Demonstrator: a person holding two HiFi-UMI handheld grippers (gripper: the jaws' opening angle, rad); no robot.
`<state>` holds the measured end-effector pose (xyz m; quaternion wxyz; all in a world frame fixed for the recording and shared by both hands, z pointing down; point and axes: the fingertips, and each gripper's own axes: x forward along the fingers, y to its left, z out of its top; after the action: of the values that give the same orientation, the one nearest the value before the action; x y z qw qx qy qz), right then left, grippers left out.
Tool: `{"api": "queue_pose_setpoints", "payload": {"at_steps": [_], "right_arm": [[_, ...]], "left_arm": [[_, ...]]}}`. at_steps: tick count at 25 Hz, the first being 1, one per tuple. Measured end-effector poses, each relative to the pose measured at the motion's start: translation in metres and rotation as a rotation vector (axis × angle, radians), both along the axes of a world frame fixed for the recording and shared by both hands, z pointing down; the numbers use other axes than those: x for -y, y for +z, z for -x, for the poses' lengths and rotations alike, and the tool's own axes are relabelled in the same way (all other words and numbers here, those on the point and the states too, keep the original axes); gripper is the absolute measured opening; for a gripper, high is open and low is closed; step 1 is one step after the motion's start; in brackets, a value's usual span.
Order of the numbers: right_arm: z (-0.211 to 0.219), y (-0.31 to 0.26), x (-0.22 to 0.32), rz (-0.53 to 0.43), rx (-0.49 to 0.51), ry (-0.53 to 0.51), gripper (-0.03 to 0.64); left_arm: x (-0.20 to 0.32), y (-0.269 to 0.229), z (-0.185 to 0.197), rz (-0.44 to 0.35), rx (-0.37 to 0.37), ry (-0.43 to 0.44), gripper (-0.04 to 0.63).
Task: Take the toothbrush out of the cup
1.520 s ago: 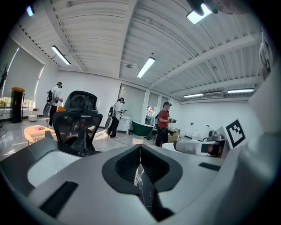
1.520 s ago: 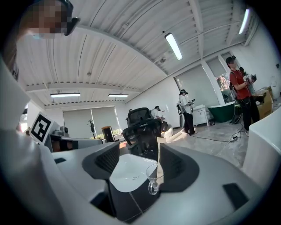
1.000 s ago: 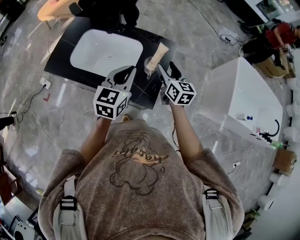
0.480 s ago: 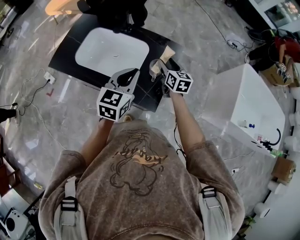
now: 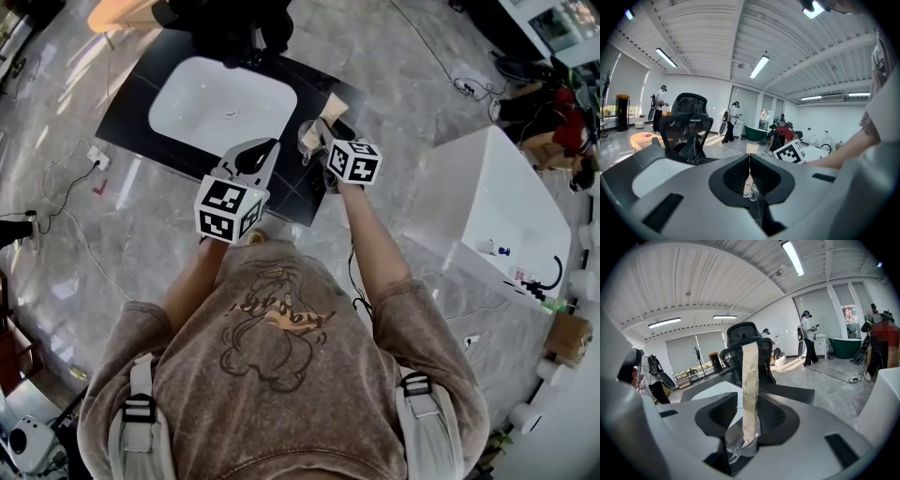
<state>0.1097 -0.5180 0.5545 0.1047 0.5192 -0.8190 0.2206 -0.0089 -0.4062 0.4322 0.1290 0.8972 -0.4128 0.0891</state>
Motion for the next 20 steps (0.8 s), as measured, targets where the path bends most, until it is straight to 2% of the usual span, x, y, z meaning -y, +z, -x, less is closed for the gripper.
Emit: {"api": "queue_pose_setpoints", "payload": {"at_steps": [3, 6, 13, 20], "right_arm": [[0.000, 0.000, 0.000, -0.002, -0.010, 0.001, 0.107], [-0.001, 0.001, -0.001, -0.002, -0.018, 0.000, 0.092], [-0.003, -0.008, -0.004, -0.011, -0.013, 0.006, 0.089], [-0.009, -0.042, -0.008, -0.053, -0.005, 0.012, 0.087]], "left_arm": [[0.001, 0.002, 0.000, 0.005, -0.004, 0.000, 0.017], [0.002, 0.003, 0.000, 0.008, -0.007, 0.001, 0.017], [0.002, 0.003, -0.001, 0.012, -0.010, 0.005, 0.017], [-0.001, 0.006, -0.005, 0.020, -0.014, 0.013, 0.017]]}}
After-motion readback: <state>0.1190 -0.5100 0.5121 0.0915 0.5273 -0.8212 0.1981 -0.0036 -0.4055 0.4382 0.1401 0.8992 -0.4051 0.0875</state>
